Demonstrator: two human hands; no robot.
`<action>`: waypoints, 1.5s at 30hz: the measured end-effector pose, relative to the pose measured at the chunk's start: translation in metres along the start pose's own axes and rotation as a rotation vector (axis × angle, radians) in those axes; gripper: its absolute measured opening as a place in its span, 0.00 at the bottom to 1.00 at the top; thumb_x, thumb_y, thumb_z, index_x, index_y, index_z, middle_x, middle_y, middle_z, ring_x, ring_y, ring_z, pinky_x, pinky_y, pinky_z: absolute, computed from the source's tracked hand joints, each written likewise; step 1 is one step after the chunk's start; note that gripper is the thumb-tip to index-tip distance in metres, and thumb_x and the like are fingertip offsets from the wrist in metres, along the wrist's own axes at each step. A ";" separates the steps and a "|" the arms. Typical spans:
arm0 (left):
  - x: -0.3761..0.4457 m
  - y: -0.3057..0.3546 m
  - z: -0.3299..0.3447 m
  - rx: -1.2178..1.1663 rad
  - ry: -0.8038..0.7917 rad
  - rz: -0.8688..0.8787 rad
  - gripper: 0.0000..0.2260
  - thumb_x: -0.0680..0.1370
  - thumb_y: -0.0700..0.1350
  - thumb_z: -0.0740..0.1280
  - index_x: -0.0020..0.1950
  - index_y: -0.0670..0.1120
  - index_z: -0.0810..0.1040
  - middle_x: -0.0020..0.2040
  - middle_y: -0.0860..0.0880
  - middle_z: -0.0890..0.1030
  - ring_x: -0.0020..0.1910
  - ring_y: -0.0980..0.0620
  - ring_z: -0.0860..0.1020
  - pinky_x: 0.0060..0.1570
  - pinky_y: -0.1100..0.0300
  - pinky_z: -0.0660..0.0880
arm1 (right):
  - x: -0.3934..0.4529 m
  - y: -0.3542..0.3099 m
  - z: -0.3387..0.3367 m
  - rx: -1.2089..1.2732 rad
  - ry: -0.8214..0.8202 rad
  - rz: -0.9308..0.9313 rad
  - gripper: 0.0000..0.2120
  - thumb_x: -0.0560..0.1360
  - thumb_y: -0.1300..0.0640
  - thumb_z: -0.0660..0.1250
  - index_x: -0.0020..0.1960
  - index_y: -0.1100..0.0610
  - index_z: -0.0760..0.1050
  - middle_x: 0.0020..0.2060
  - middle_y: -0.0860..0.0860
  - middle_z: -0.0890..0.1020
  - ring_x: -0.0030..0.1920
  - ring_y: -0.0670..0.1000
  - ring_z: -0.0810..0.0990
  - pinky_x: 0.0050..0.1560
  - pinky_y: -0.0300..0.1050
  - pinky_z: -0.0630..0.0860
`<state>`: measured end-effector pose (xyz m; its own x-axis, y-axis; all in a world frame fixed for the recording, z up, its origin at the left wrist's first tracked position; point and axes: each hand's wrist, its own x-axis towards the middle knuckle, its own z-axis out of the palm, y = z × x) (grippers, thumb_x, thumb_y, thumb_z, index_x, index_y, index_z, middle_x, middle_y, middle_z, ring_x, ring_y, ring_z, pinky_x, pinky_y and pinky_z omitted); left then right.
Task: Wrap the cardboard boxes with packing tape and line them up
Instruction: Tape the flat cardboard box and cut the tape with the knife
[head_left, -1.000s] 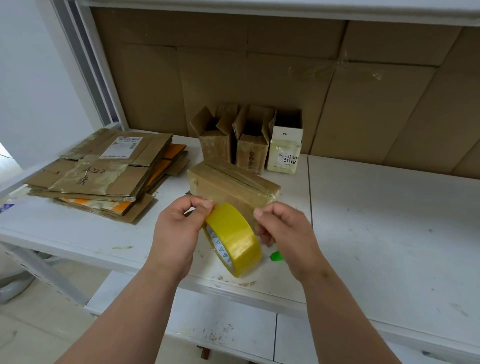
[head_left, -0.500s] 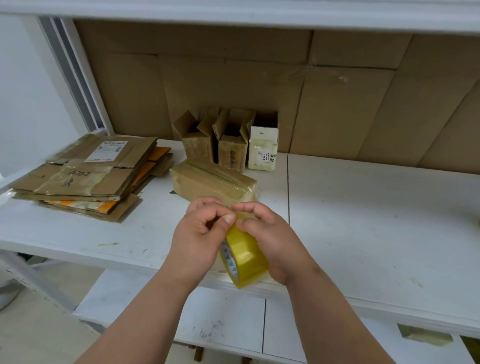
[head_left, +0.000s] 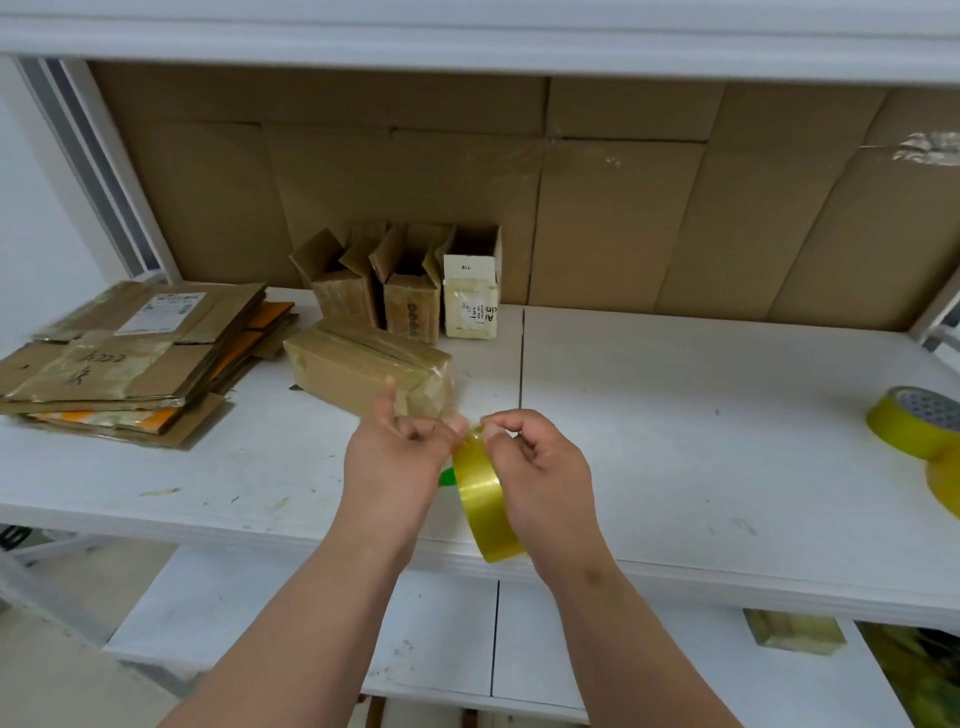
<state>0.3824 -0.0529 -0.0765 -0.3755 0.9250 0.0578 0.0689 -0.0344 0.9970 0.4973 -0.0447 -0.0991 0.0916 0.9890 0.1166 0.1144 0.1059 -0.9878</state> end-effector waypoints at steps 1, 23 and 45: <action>-0.001 0.000 0.002 0.003 -0.017 0.011 0.30 0.76 0.42 0.73 0.73 0.56 0.64 0.34 0.53 0.81 0.38 0.64 0.80 0.38 0.75 0.70 | -0.001 0.001 -0.004 -0.001 0.008 -0.007 0.05 0.78 0.55 0.67 0.44 0.49 0.80 0.32 0.43 0.79 0.33 0.40 0.73 0.34 0.30 0.69; -0.022 0.001 0.065 0.166 -0.161 0.086 0.05 0.76 0.44 0.73 0.40 0.51 0.83 0.51 0.51 0.76 0.50 0.57 0.76 0.47 0.68 0.69 | 0.007 0.003 -0.078 -0.300 -0.049 -0.121 0.19 0.80 0.50 0.62 0.71 0.40 0.66 0.33 0.42 0.72 0.39 0.45 0.74 0.47 0.45 0.74; 0.071 -0.027 -0.012 0.481 0.192 0.131 0.17 0.79 0.44 0.68 0.68 0.51 0.77 0.64 0.50 0.72 0.63 0.47 0.72 0.60 0.59 0.66 | 0.061 0.040 -0.053 -1.189 -0.297 -0.068 0.30 0.81 0.51 0.57 0.79 0.39 0.49 0.65 0.51 0.78 0.64 0.55 0.76 0.70 0.50 0.63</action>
<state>0.3429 0.0087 -0.0983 -0.4949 0.8369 0.2338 0.5258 0.0742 0.8474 0.5604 0.0142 -0.1262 -0.1607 0.9868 -0.0174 0.9554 0.1511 -0.2537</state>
